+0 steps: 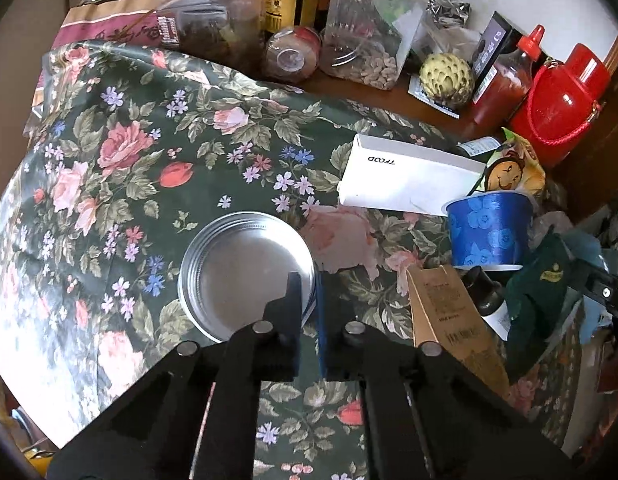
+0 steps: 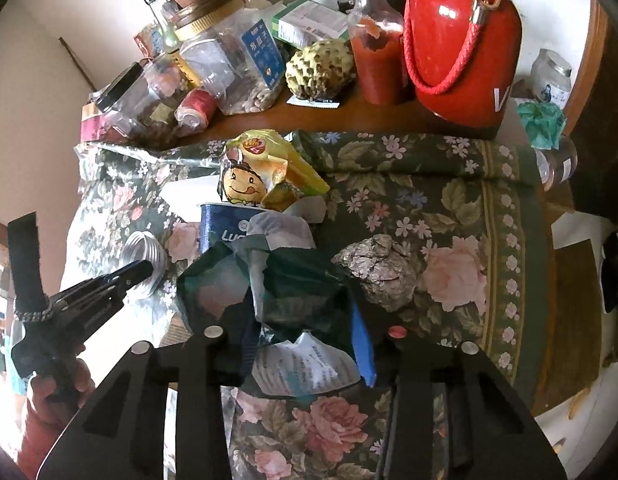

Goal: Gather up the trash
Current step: 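Grasp the silver tin lid with the left tool while the right tool grasps the green bag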

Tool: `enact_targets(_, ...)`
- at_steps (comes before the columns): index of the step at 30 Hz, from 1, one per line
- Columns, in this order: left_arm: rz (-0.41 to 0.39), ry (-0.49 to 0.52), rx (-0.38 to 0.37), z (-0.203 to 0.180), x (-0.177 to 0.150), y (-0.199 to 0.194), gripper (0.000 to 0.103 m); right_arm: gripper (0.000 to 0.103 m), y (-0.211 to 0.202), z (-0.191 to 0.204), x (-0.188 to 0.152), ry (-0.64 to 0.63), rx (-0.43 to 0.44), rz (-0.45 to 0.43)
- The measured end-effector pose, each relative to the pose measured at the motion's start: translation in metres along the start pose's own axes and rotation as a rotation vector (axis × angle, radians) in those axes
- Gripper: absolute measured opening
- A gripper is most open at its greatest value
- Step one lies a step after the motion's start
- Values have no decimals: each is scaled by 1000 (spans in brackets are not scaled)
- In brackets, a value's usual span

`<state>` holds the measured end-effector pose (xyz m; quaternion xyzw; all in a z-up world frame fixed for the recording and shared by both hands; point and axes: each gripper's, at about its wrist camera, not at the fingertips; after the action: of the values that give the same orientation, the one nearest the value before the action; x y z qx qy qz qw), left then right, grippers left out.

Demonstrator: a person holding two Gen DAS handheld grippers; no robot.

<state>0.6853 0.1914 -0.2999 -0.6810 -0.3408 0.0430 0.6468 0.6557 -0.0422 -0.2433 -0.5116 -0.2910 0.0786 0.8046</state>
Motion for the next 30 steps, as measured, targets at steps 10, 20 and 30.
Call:
enact_targets(10,-34,-47,-100,14,1,-38,1,20,-32,17,-9,4,-38,-74)
enact_targets(20,-167,93,-212,29,-11,-141,1,20,-93,52,-30,102,-145,-216)
enact_targets(30,-245,241,-360,53,-46,-229,1,19,-160,114,-71,164,-289,-376)
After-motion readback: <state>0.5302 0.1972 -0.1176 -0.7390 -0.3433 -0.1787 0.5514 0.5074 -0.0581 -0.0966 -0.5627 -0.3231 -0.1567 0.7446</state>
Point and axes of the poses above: each gripper's, at about its wrist camera, not at the fingertips, and y roughly the way its jaws point, z to its left, x to its top, and after that the axes turned 10 degrees about -y, right-handed
